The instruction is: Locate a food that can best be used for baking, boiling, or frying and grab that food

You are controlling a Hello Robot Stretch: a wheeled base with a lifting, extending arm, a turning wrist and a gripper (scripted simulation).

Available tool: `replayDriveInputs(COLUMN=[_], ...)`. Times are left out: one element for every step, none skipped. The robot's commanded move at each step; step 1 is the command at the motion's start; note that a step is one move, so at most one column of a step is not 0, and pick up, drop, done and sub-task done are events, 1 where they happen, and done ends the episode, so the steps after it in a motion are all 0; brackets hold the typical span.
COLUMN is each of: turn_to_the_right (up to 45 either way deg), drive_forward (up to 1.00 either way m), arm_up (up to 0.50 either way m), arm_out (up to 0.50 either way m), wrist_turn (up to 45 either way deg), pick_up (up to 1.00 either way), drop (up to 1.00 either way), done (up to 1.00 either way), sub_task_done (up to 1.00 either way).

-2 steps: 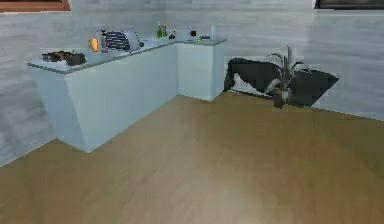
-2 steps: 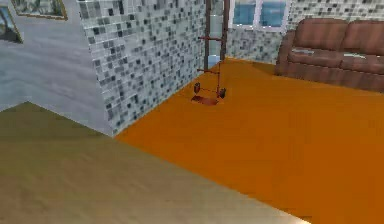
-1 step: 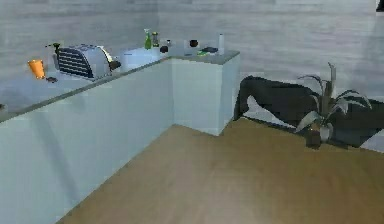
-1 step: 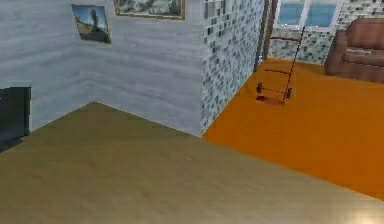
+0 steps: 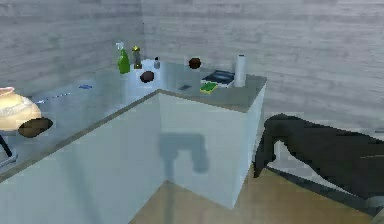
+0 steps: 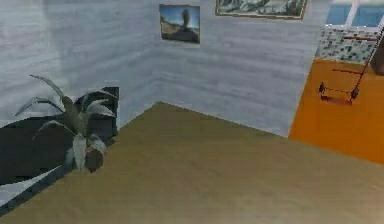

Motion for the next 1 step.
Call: replayDriveInputs(turn_to_the_right=[-21.0], drive_forward=[0.0], arm_up=[0.0], arm_out=[0.0], wrist_turn=[0.0], pick_up=[0.0], drop=[0.0], done=[0.0], sub_task_done=[0.0])
